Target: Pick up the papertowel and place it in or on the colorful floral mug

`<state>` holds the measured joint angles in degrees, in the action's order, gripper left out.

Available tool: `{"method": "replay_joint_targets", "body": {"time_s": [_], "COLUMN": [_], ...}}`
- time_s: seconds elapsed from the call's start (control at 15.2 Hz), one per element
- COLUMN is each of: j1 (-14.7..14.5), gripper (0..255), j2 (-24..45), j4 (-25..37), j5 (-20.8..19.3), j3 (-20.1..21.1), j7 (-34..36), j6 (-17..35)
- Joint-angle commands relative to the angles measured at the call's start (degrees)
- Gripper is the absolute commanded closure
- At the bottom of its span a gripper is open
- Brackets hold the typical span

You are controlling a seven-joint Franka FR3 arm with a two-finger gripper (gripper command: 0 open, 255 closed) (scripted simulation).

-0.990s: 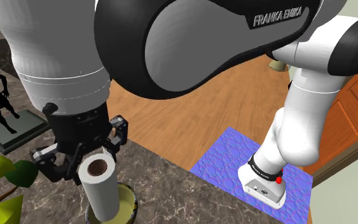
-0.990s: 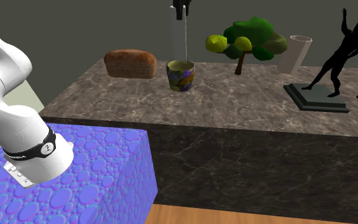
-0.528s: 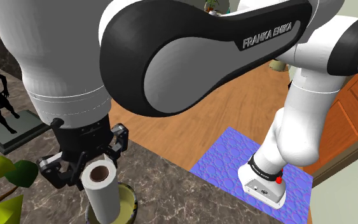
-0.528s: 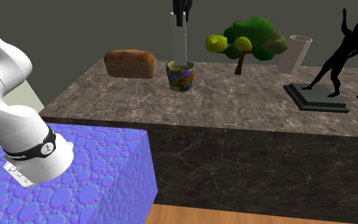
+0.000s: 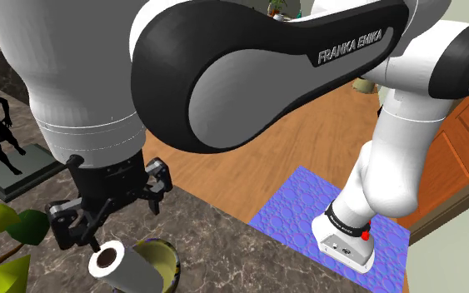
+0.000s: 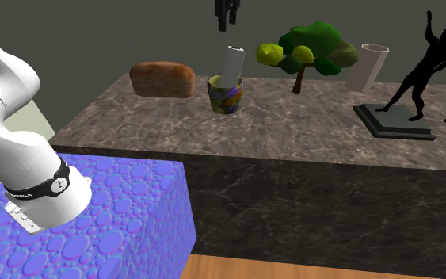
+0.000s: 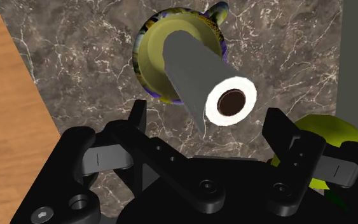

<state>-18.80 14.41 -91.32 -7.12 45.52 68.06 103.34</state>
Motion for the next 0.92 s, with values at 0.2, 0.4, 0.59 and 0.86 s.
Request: {"method": "replay_joint_targets", "body": {"time_s": [0.2,0.4,0.59,0.86], "j1": [-0.28,-0.77,-0.77,-0.77], "gripper": [0,0,0,0], "j2": [0.01,0.41,0.41,0.41], "j4": [3.9,7.83,7.83,7.83], "j5": [0.06,-0.19,-0.19,-0.2], "j3": [0.11,0.16,0.17,0.17], "j7": [-0.1,-0.03,-0.03,-0.03], "j6": [-3.86,-7.46,-7.46,-7.45]}}
